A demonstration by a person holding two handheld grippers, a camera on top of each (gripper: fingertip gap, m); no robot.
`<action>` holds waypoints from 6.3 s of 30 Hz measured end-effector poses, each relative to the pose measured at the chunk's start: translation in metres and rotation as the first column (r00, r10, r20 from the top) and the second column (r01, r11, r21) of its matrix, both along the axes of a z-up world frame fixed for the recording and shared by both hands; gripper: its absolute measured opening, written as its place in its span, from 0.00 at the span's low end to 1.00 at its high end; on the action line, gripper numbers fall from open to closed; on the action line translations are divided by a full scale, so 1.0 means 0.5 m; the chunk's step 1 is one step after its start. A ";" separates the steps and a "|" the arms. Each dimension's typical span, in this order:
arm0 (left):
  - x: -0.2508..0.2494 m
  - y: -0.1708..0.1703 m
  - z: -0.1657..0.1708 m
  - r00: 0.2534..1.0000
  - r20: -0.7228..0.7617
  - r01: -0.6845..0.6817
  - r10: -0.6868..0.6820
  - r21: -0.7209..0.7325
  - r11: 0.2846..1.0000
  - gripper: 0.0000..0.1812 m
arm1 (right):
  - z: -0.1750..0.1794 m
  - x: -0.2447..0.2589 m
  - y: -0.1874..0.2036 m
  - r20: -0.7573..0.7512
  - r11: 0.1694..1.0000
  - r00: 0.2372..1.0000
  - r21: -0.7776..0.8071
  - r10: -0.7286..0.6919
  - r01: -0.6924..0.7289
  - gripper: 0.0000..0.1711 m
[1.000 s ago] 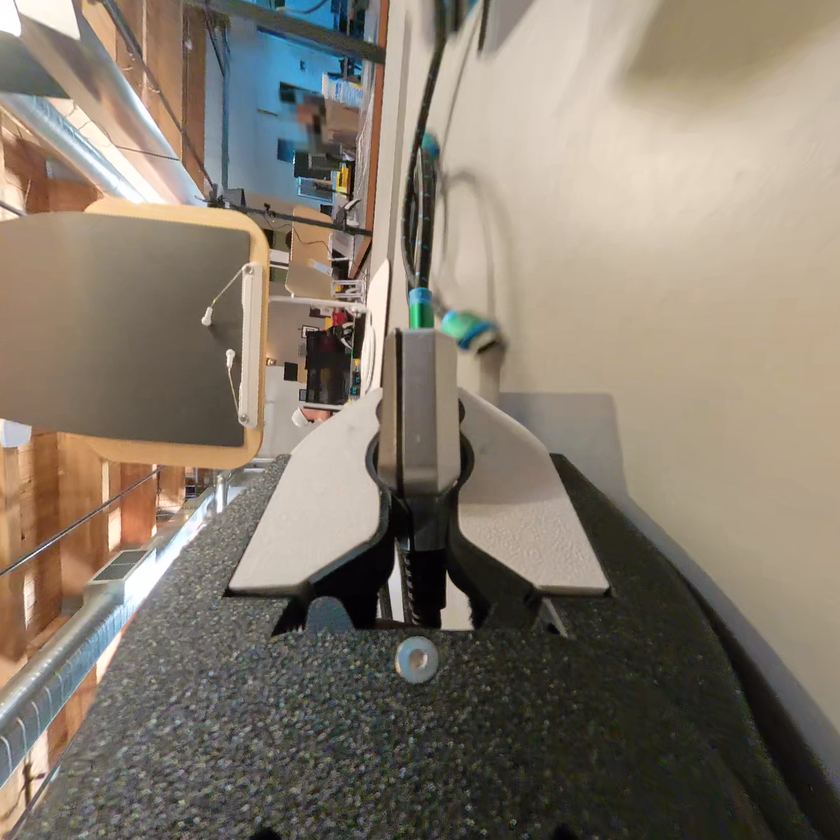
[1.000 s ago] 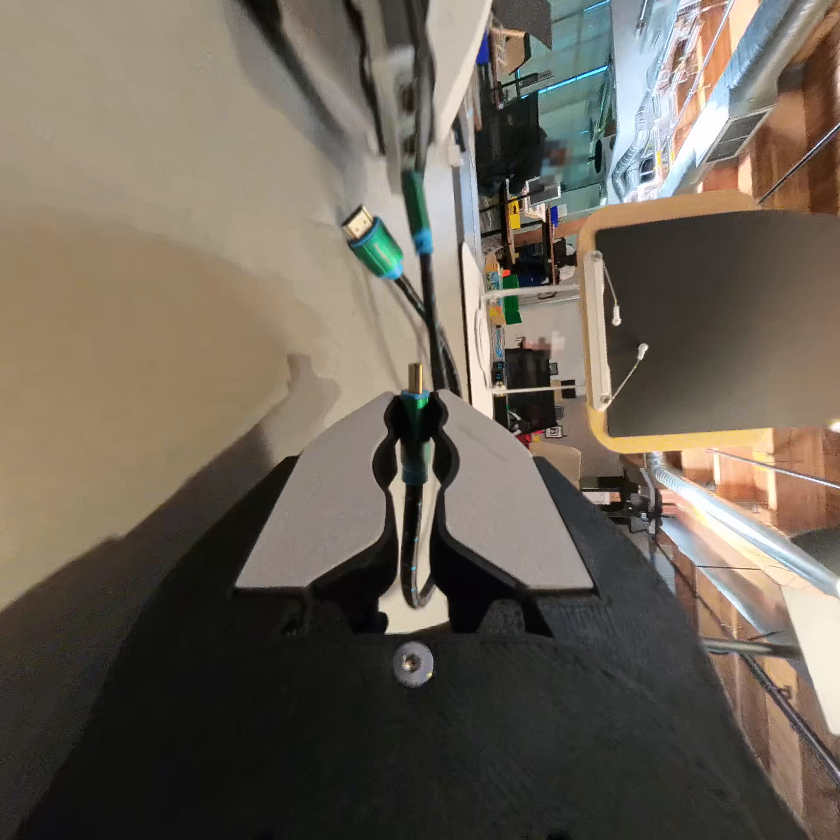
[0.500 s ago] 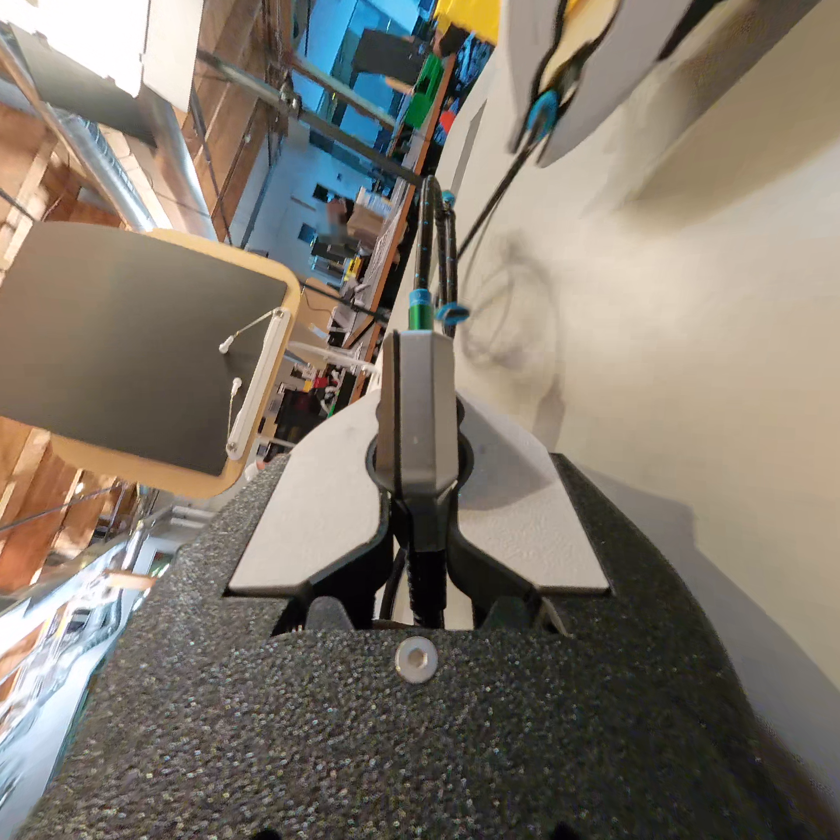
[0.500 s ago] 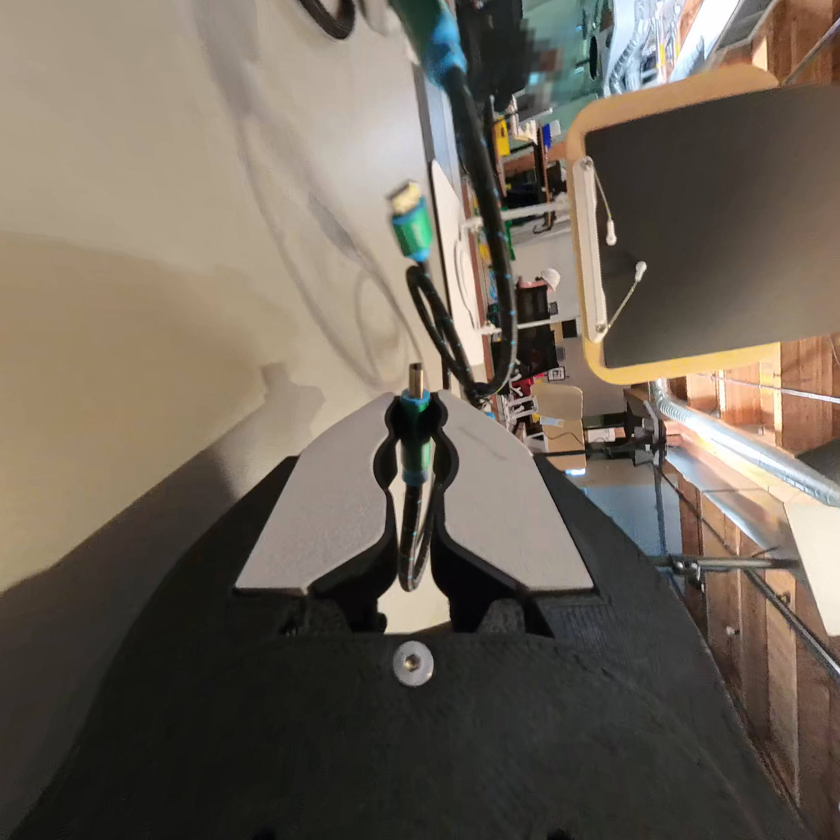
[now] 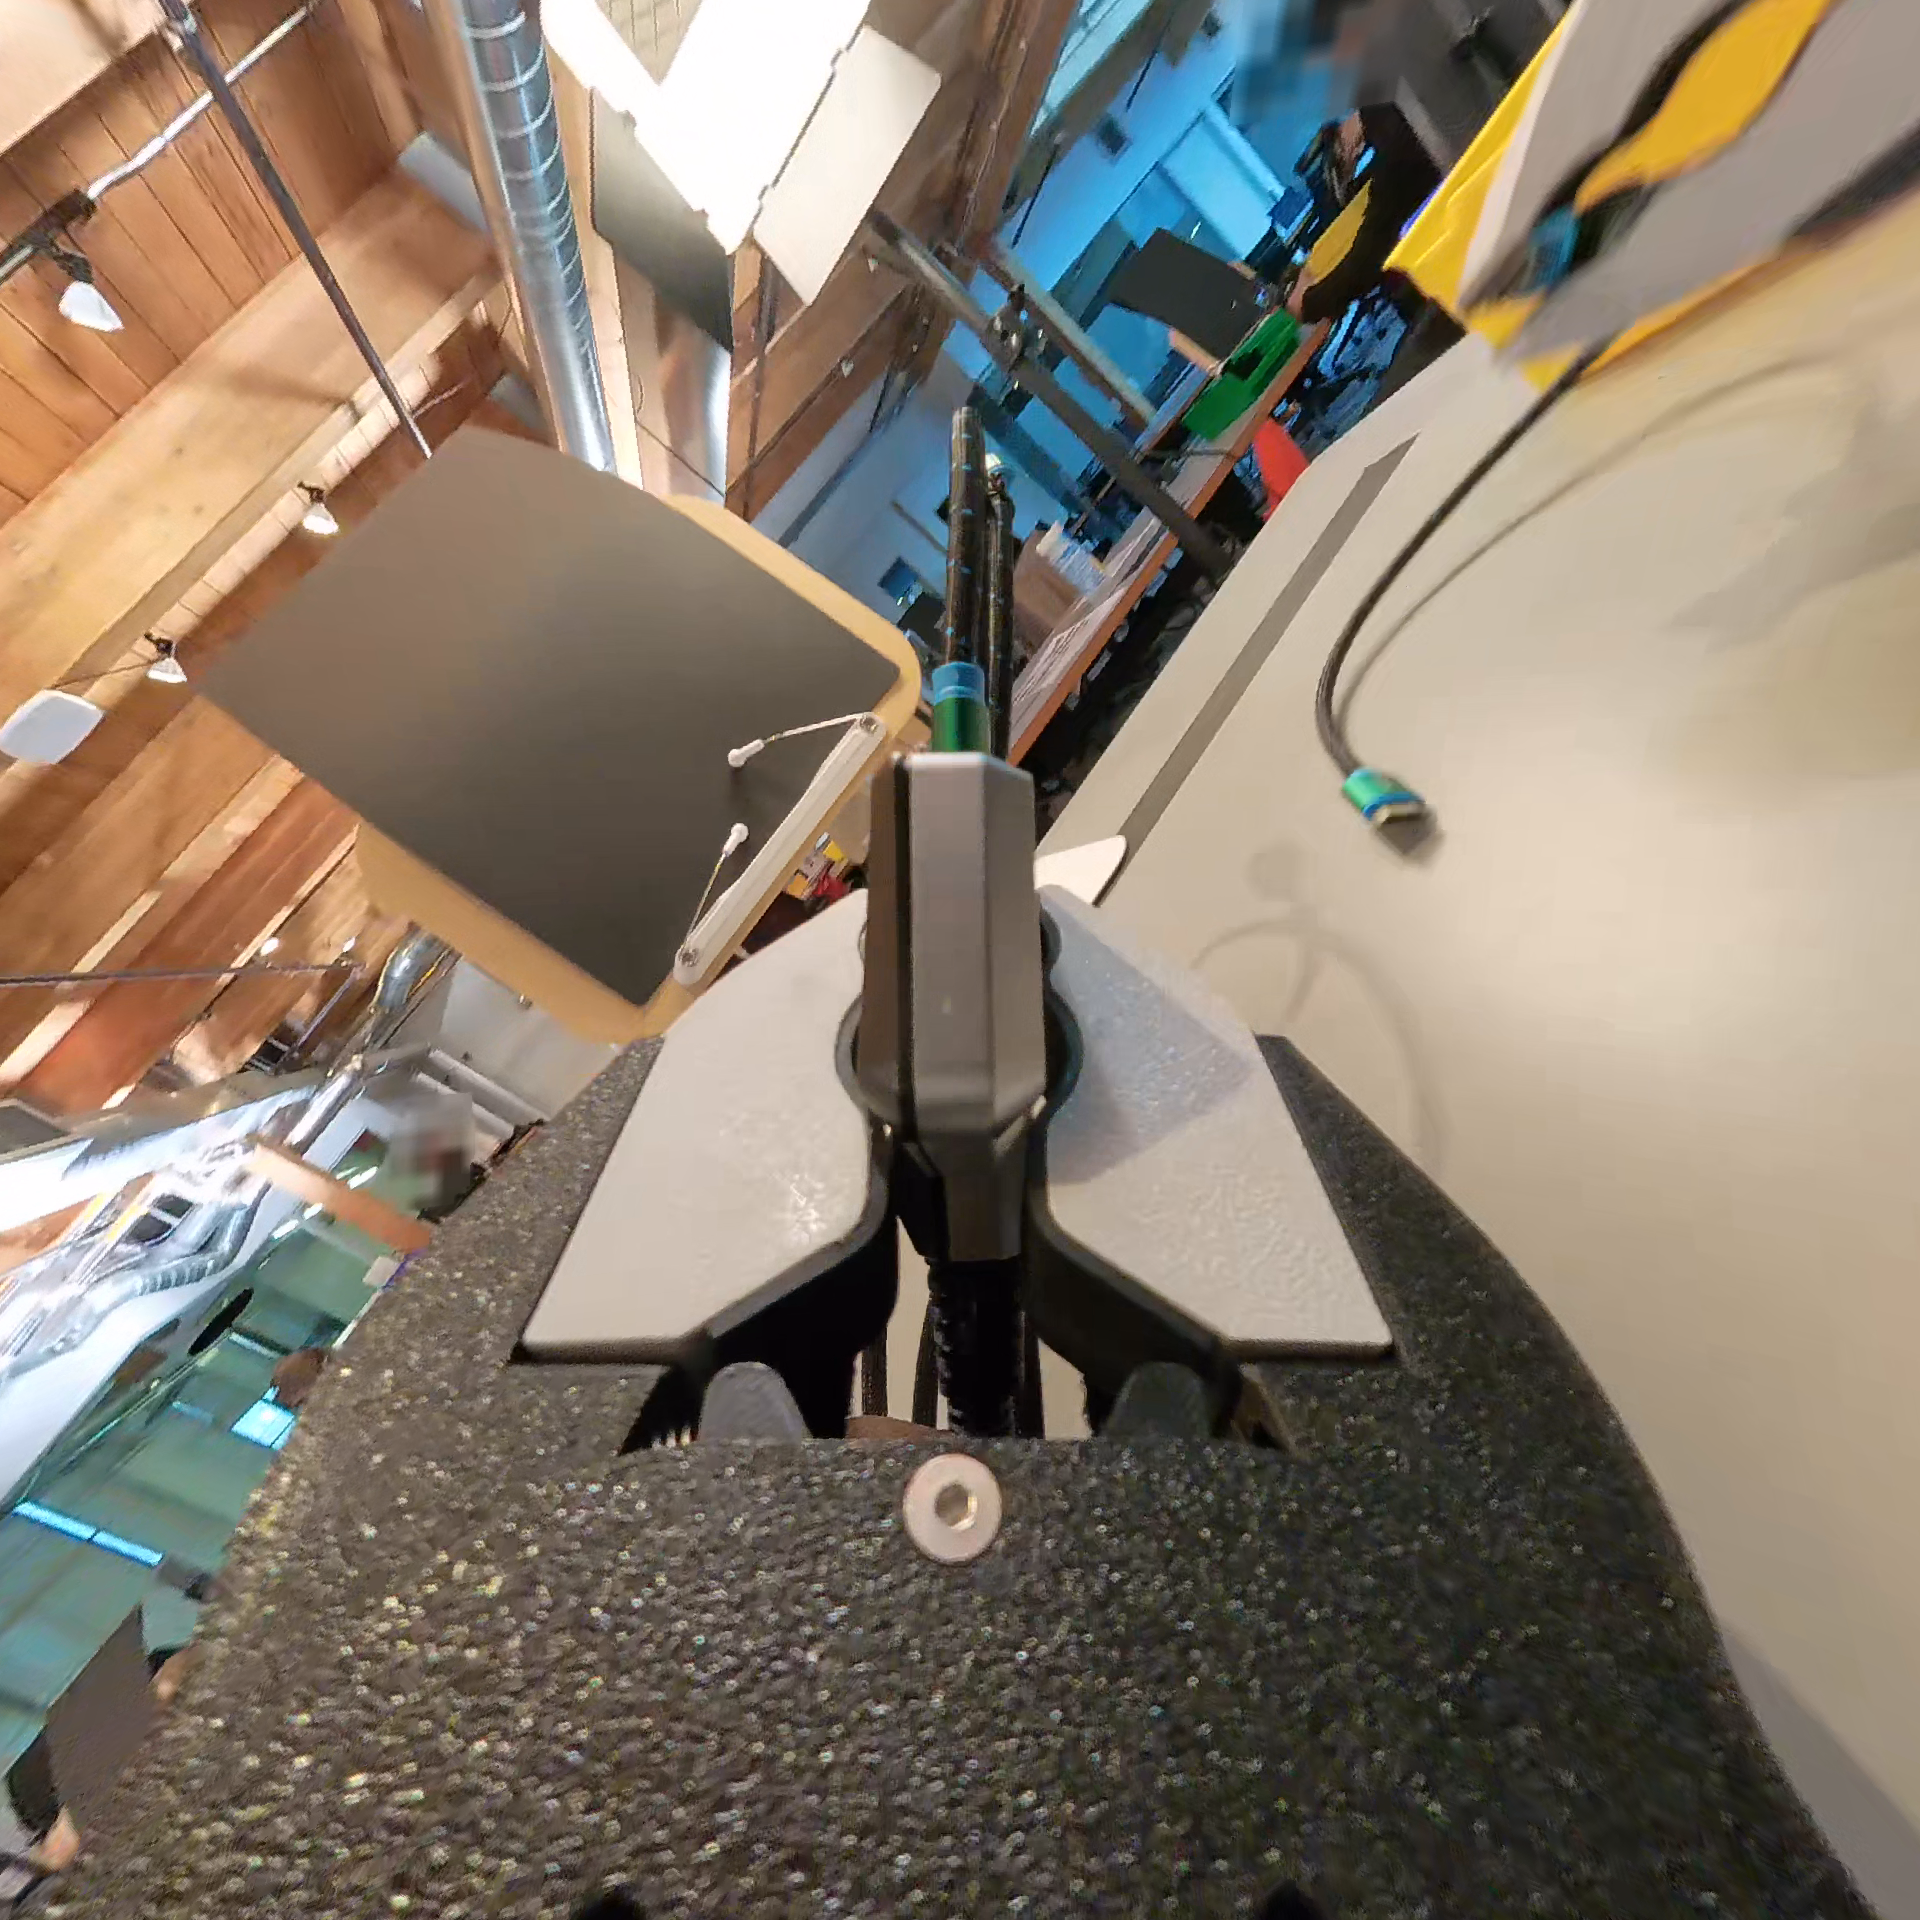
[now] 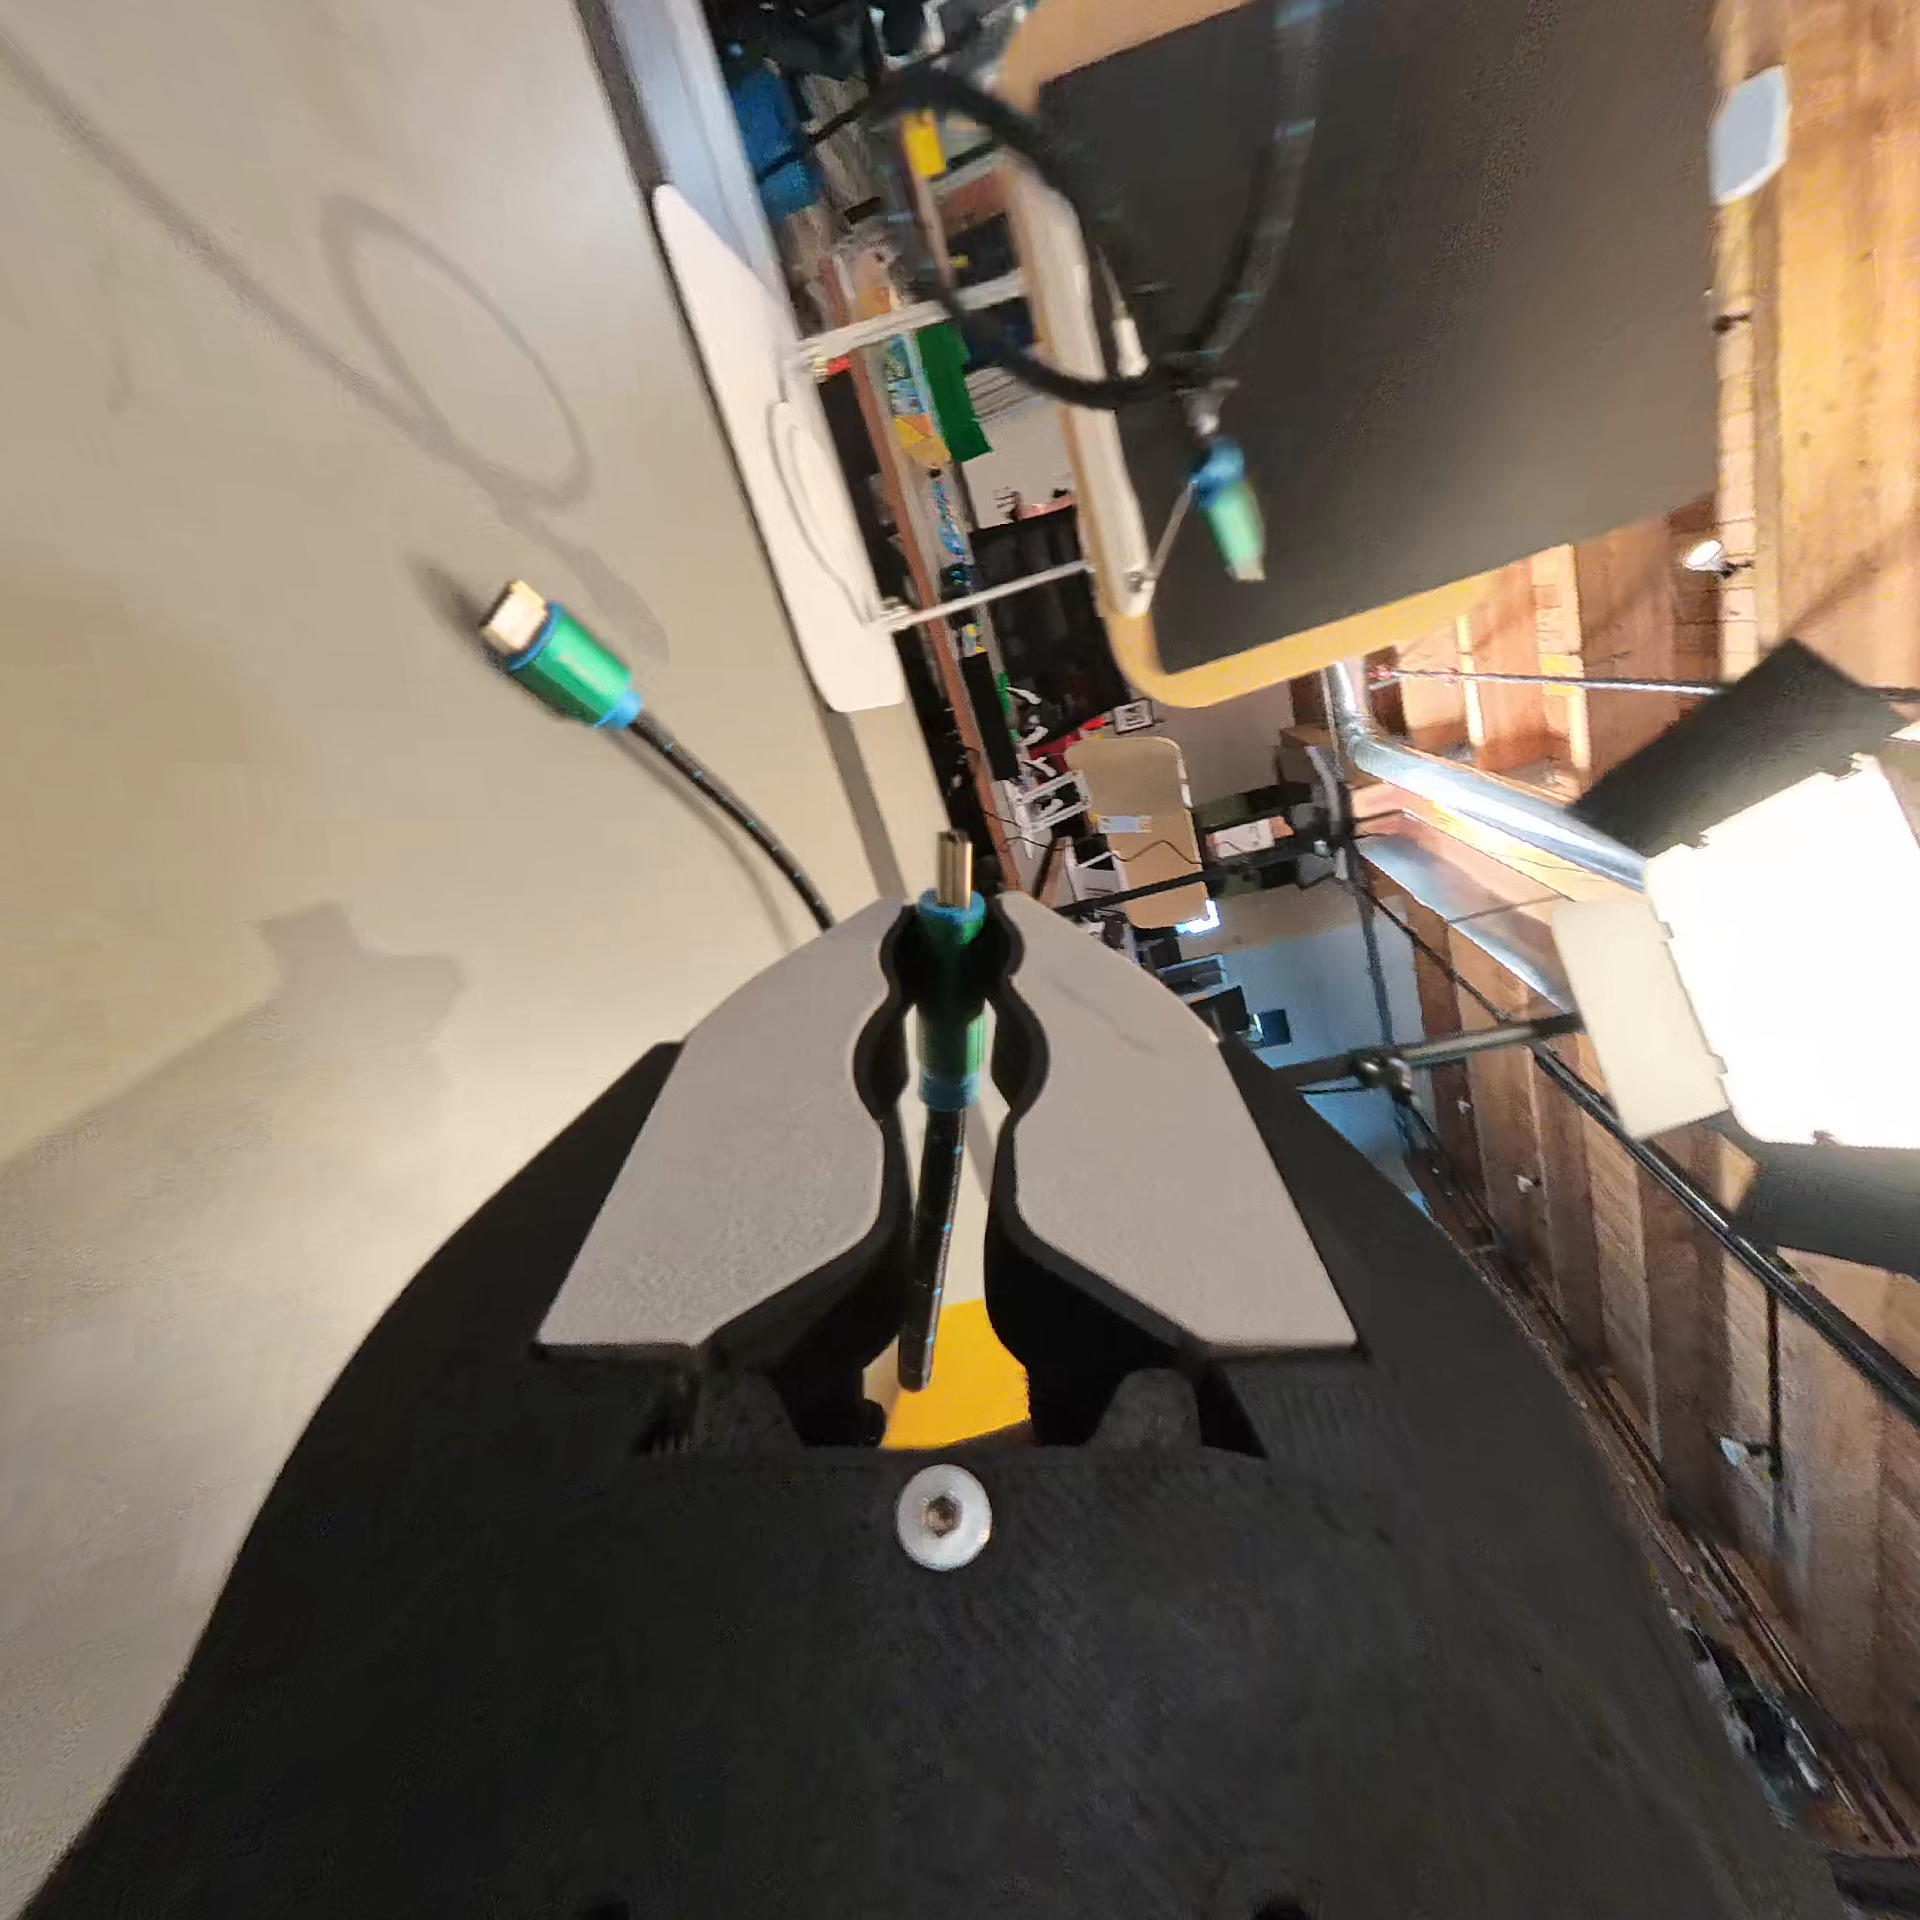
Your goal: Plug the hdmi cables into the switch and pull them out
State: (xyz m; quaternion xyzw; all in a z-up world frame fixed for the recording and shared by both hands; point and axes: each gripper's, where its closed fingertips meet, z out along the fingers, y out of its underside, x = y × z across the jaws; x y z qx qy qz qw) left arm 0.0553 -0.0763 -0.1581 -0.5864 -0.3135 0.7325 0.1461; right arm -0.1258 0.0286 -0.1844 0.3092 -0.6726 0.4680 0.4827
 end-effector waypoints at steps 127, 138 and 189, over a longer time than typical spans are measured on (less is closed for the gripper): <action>-0.083 0.079 -0.196 0.872 0.478 -0.004 0.104 -0.207 0.978 0.13 | -0.127 0.246 -0.071 0.202 0.906 0.912 0.161 0.358 -0.391 0.08; -0.073 0.094 -0.191 0.880 0.468 0.036 0.078 -0.229 0.973 0.13 | -0.119 0.260 -0.052 0.065 0.886 0.902 0.169 0.426 -0.431 0.08; -0.020 -0.054 -0.164 0.879 0.422 -0.162 0.222 -0.174 0.971 0.13 | -0.050 0.090 0.028 -0.018 0.983 0.985 0.071 0.170 -0.169 0.07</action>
